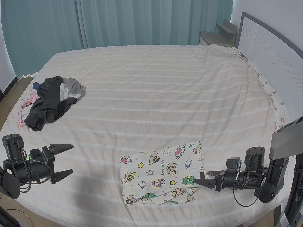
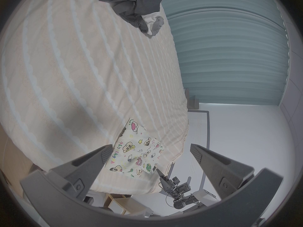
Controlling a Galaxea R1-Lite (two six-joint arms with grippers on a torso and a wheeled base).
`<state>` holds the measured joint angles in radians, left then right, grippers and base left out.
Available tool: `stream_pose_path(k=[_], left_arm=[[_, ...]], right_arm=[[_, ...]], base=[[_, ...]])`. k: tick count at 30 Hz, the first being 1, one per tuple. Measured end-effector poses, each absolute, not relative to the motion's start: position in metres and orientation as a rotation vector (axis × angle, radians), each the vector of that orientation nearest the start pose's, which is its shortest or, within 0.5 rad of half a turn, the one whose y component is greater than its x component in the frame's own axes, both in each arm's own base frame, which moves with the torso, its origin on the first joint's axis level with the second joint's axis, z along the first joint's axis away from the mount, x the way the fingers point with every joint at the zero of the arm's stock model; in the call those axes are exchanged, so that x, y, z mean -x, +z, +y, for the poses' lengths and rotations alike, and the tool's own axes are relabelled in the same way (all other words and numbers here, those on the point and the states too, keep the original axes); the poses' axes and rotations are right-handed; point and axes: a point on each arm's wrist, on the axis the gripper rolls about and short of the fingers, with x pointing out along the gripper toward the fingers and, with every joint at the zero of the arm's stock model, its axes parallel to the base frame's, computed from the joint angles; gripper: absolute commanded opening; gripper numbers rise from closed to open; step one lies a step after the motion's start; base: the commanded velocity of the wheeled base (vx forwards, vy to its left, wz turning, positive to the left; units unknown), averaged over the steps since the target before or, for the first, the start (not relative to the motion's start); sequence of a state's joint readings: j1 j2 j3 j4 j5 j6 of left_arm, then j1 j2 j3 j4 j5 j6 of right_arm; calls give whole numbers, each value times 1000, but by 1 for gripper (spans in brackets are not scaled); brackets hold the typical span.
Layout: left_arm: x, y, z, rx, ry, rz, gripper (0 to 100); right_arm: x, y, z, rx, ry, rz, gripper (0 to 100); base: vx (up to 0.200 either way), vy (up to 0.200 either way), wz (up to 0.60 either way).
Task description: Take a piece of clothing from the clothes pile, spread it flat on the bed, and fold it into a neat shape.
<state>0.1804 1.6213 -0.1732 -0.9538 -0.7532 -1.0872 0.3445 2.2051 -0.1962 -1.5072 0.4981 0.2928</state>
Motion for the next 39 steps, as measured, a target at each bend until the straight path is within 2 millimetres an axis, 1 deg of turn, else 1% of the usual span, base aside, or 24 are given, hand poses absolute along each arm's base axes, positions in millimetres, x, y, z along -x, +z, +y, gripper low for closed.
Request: stream_pose_path(k=[9, 27, 39], left_arm=[[-196, 90, 20, 1263, -266, 721, 100], [-196, 90, 20, 1262, -266, 721, 100], [-196, 90, 20, 1263, -266, 721, 100]], right_arm=[[-232, -4, 101, -302, 760, 672, 100], [-239, -15, 103, -305, 753, 691, 100], [-239, -19, 103, -308, 749, 711, 100]], base=[[0, 0, 0], [0, 0, 0], [0, 0, 0]])
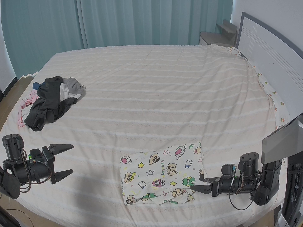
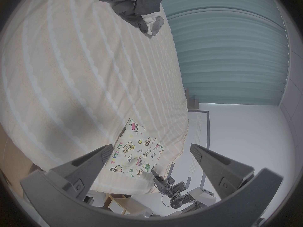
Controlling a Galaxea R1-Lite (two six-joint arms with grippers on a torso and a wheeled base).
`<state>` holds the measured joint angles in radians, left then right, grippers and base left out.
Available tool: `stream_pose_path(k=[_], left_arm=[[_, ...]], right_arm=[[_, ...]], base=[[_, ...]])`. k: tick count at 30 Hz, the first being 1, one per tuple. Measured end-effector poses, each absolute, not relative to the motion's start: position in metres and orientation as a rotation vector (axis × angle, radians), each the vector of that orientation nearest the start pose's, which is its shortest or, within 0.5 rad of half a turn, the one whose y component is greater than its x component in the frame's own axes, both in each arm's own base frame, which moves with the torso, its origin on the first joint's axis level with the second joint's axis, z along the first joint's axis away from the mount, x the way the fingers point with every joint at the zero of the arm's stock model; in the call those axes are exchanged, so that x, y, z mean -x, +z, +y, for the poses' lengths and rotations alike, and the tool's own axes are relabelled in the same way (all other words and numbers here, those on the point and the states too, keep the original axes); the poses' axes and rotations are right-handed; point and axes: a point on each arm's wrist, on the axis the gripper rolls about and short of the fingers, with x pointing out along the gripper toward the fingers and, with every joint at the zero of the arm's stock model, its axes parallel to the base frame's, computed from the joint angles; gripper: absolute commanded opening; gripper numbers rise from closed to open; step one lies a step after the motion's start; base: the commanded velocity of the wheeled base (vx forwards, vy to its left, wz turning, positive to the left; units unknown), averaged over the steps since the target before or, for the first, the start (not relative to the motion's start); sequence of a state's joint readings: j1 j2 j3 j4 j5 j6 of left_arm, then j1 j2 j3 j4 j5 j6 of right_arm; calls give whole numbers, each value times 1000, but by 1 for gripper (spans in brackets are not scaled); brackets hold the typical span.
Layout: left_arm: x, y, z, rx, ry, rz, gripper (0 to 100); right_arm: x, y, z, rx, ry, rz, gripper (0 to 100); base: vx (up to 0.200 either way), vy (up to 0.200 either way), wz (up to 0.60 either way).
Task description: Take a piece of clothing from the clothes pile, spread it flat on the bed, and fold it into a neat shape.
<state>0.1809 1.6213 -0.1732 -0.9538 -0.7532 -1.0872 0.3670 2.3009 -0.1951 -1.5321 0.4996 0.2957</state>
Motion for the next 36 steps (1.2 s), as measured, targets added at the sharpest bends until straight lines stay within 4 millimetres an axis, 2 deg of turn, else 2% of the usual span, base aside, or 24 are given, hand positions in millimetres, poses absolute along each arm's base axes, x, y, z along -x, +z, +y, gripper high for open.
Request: stream_pose_path(k=[36], left_arm=[[-196, 89, 20, 1263, -266, 723, 100]], right_arm=[[-247, -29, 104, -321, 739, 722, 100]], base=[[0, 0, 0]])
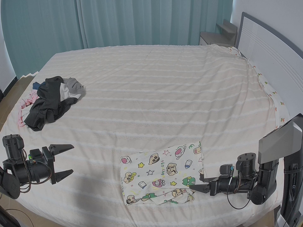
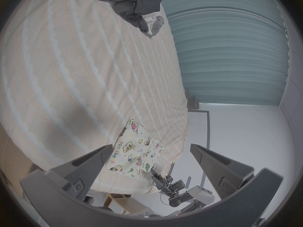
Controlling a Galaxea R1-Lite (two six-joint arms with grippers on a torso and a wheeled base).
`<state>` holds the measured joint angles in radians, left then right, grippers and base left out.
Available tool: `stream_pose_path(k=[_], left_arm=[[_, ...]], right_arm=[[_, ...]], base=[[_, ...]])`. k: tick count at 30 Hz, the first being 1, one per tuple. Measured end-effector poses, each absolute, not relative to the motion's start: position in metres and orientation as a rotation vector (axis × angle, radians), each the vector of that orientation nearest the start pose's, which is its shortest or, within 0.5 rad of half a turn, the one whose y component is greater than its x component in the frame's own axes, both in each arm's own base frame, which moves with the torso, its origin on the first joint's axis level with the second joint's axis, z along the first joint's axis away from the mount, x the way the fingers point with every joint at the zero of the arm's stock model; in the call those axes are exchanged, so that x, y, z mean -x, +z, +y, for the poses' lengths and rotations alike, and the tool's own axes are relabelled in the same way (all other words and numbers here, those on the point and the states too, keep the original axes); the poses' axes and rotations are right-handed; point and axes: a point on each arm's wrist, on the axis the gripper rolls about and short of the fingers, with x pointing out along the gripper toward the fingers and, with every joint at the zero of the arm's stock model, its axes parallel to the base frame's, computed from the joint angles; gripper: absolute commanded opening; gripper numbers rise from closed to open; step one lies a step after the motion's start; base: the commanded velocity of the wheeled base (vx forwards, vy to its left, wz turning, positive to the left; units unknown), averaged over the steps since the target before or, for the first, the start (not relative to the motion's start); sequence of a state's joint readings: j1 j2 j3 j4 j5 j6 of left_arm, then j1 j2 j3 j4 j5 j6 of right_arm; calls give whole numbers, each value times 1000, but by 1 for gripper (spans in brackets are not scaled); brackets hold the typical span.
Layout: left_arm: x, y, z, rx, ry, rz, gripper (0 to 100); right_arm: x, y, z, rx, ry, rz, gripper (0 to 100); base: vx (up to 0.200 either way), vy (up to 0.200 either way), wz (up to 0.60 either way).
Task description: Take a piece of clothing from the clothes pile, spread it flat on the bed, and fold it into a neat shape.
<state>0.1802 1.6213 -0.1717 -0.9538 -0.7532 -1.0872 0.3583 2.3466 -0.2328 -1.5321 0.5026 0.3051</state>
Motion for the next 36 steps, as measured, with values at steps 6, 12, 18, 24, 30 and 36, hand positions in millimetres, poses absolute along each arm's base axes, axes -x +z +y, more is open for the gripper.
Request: stream_pose_path(k=[6, 12, 18, 24, 30, 36], left_arm=[[-196, 89, 20, 1263, -266, 723, 100], [-196, 90, 20, 1263, -266, 722, 100], [-196, 90, 20, 1262, -266, 721, 100], [-196, 90, 20, 1263, -266, 721, 100], [-196, 90, 20, 1262, -266, 721, 100], [-196, 90, 20, 1262, -267, 721, 100]], right_arm=[[-249, -32, 107, -317, 744, 723, 0], [-251, -34, 104, -321, 726, 724, 0], [-246, -34, 95, -320, 702, 740, 0], [-241, -28, 89, -325, 689, 740, 0], [-235, -24, 84, -334, 683, 751, 0], [-231, -23, 77, -351, 678, 762, 0]], base=[[0, 0, 0], [0, 0, 0], [0, 0, 0], [0, 0, 0], [0, 0, 0], [0, 0, 0]])
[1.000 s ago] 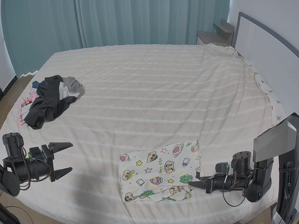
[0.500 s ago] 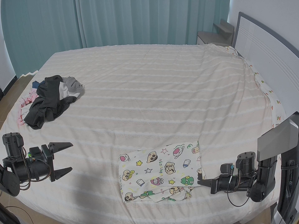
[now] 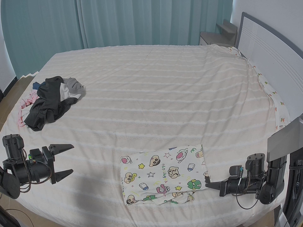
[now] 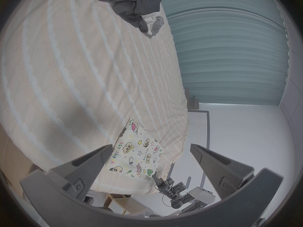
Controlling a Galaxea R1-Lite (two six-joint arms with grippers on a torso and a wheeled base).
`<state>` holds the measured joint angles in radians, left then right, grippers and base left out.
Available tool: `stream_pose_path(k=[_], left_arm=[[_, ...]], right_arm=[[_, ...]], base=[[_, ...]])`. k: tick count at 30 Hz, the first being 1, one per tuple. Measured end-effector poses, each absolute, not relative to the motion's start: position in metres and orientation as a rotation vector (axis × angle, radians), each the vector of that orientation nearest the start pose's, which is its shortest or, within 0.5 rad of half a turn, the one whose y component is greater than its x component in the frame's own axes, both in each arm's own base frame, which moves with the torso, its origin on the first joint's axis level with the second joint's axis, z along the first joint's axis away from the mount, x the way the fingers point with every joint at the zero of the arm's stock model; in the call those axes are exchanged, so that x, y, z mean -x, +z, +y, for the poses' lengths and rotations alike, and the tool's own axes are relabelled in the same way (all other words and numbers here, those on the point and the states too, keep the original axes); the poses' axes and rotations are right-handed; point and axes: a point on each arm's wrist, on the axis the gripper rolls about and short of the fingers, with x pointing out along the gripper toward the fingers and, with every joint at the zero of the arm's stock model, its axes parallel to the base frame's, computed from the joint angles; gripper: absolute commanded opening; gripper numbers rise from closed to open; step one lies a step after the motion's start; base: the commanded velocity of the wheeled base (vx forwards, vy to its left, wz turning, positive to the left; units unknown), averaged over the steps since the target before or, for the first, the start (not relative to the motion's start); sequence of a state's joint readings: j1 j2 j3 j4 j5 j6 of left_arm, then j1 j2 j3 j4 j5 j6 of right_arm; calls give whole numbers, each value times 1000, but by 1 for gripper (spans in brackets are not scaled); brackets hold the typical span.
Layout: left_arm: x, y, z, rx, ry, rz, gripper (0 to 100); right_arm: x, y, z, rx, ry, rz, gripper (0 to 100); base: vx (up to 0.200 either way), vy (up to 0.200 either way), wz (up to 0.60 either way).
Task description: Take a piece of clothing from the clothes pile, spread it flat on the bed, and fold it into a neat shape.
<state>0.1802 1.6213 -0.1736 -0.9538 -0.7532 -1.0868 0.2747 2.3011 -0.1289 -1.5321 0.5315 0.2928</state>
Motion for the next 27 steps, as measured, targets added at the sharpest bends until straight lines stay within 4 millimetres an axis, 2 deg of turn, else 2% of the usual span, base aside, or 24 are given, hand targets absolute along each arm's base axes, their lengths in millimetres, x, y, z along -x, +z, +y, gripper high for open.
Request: stream_pose_path(k=[27], left_arm=[[-196, 90, 20, 1262, -266, 721, 100]], right_arm=[[-223, -31, 63, -314, 649, 803, 0]], base=[[0, 0, 0]])
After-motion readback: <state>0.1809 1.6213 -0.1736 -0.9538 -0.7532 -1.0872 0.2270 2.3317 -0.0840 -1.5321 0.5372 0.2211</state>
